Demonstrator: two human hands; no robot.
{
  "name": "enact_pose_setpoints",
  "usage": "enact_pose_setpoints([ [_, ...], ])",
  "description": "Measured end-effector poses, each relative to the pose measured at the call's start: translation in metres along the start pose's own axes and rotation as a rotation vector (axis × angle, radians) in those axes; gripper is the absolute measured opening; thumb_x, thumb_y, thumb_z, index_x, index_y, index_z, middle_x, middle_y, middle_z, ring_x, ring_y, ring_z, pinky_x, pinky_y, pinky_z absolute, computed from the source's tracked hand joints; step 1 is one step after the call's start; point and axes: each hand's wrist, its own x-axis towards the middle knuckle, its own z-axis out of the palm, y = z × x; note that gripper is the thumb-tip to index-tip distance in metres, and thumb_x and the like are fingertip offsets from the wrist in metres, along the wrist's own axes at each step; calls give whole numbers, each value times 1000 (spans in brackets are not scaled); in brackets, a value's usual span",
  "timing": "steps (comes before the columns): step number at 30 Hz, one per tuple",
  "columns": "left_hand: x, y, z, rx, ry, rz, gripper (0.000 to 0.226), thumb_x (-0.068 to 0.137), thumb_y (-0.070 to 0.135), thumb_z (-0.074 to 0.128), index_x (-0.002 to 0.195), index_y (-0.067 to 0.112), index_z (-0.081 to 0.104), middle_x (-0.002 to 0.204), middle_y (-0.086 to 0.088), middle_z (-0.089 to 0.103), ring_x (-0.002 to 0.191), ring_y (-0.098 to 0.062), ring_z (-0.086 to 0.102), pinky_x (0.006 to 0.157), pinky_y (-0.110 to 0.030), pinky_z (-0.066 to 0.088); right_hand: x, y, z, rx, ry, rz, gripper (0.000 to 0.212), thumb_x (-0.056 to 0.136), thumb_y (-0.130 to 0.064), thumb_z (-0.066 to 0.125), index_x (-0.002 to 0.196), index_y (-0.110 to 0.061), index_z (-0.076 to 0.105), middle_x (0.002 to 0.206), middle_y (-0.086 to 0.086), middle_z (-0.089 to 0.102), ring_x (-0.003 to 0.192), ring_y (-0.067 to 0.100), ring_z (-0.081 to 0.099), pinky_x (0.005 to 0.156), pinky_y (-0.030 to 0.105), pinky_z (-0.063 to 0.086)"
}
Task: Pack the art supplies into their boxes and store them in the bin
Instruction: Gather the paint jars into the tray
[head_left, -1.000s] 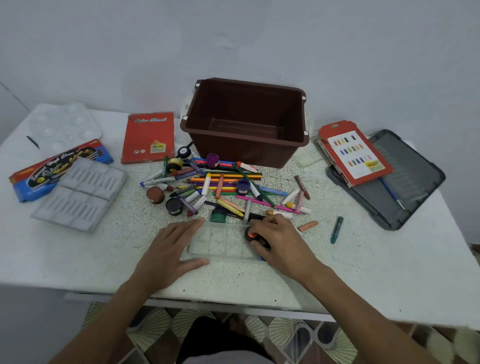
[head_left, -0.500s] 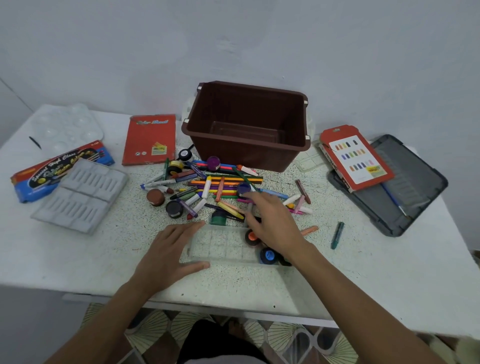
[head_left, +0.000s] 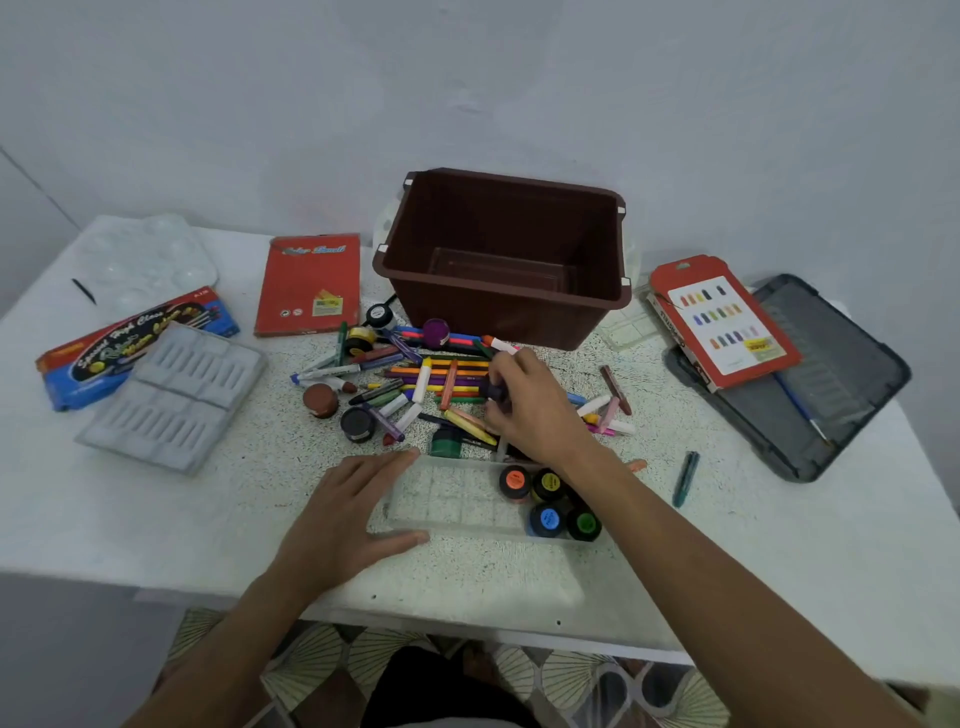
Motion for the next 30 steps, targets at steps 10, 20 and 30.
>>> enact_pose_setpoints([
  [10, 0, -1, 0, 5, 0, -3, 90, 81, 78, 54, 153, 28, 32, 145, 14, 44, 127, -8, 40, 105, -29, 33, -62, -21, -21, 218, 35, -35, 20, 85, -23, 66, 90, -18, 48, 89, -3, 46, 79, 14, 44, 66, 22, 37],
  [20, 0, -1, 1, 18, 14, 5, 90, 80, 77, 54, 153, 28, 32, 145, 11, 46, 126, -12, 43, 104, -35, 38, -114, -14, -12, 21, -6, -201, 23, 88, -37, 64, 87, -16, 54, 93, -5, 61, 86, 16, 43, 73, 22, 35],
  [30, 1, 3, -1, 36, 26, 25, 88, 82, 75, 53, 151, 23, 36, 141, 9, 50, 121, -11, 44, 101, -31, 36, -127, -11, 7, -211, 56, -304, 15, 96, -30, 59, 91, -16, 63, 114, 2, 63, 91, 23, 54, 79, 36, 47],
])
